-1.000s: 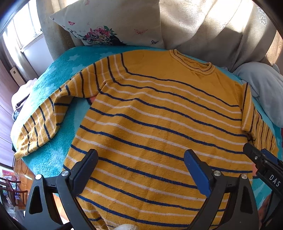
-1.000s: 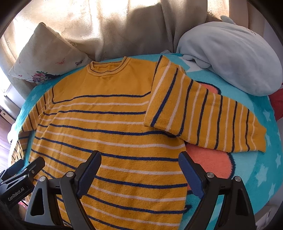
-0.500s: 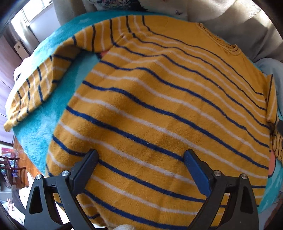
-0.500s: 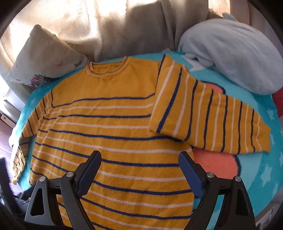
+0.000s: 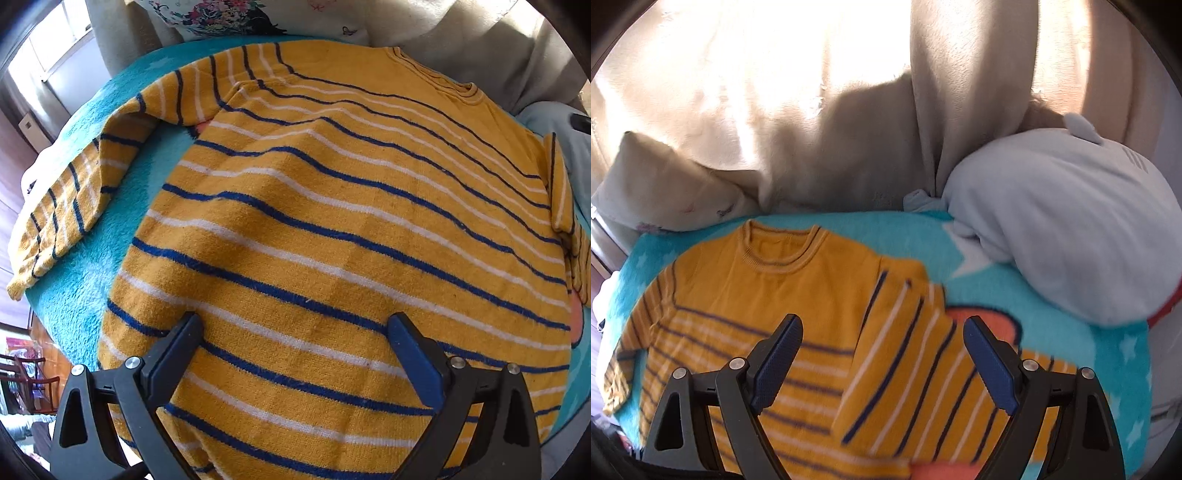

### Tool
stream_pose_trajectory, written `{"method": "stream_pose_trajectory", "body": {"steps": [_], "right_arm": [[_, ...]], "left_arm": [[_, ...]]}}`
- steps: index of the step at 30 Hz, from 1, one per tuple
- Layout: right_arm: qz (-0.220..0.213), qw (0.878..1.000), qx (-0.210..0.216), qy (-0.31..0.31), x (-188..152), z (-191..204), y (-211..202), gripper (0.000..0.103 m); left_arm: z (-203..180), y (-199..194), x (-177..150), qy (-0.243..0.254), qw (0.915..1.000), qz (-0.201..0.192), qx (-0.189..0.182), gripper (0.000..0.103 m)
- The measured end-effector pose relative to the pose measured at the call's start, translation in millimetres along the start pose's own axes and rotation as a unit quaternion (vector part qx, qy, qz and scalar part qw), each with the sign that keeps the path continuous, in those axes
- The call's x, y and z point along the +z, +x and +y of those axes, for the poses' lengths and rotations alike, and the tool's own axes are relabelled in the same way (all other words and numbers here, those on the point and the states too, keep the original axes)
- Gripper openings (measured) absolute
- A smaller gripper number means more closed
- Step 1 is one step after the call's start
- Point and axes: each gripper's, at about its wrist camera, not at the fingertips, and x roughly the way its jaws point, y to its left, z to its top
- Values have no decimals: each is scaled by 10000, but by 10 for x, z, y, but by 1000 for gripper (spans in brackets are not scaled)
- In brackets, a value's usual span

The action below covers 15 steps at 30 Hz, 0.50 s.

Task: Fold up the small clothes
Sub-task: 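Close the right tool on the cuff of the folded sleeve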

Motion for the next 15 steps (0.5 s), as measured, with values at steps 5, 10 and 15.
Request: {"method": "stream_pose_trajectory", "body": {"steps": [5,10,15], "right_arm": [[539,9981,227,-193,473,-36,661,92],[1055,9912,580,-548,733,173,1290,92],[1441,9833,756,-817,730,350,1635,81]], "left_arm": [[229,-341,164,38,9989,-423,-209,64],[445,-637,276,-5,9968,-778,-204,64],[570,-712,496,-258,9960,-843,-130,65]]}}
